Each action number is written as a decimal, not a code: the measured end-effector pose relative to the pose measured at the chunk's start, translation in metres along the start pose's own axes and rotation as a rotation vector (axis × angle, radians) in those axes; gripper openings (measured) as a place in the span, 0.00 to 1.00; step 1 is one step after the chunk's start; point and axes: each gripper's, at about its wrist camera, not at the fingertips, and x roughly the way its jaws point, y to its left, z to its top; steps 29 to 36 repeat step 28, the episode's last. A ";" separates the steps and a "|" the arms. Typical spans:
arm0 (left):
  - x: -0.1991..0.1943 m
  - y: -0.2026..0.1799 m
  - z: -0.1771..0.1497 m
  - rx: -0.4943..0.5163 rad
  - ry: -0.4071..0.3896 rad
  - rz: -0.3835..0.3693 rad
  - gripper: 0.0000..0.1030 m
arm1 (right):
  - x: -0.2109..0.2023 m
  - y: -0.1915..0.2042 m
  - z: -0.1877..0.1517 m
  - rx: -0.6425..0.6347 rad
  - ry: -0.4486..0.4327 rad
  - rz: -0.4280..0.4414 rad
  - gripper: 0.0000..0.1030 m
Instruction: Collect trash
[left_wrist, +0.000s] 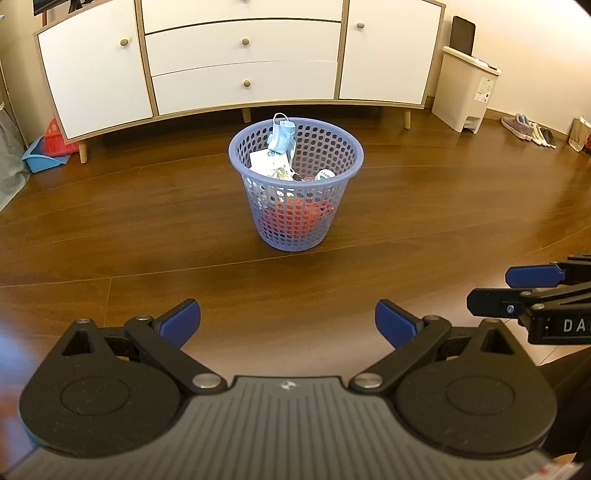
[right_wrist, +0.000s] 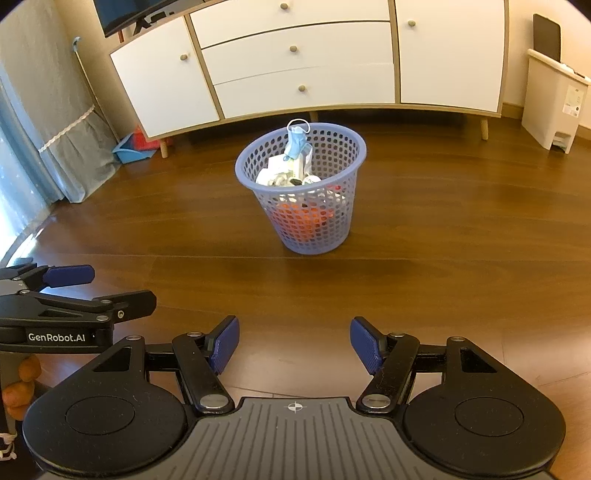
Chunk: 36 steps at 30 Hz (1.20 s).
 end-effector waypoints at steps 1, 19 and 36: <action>0.000 0.000 0.000 -0.001 0.001 -0.001 0.97 | 0.000 0.000 0.000 0.001 -0.001 -0.001 0.62; -0.001 -0.001 -0.001 -0.013 -0.002 0.001 0.97 | 0.000 0.000 -0.001 0.013 0.001 0.003 0.62; -0.002 0.000 0.000 -0.019 -0.010 0.004 0.97 | 0.000 0.000 -0.001 0.013 0.002 0.005 0.62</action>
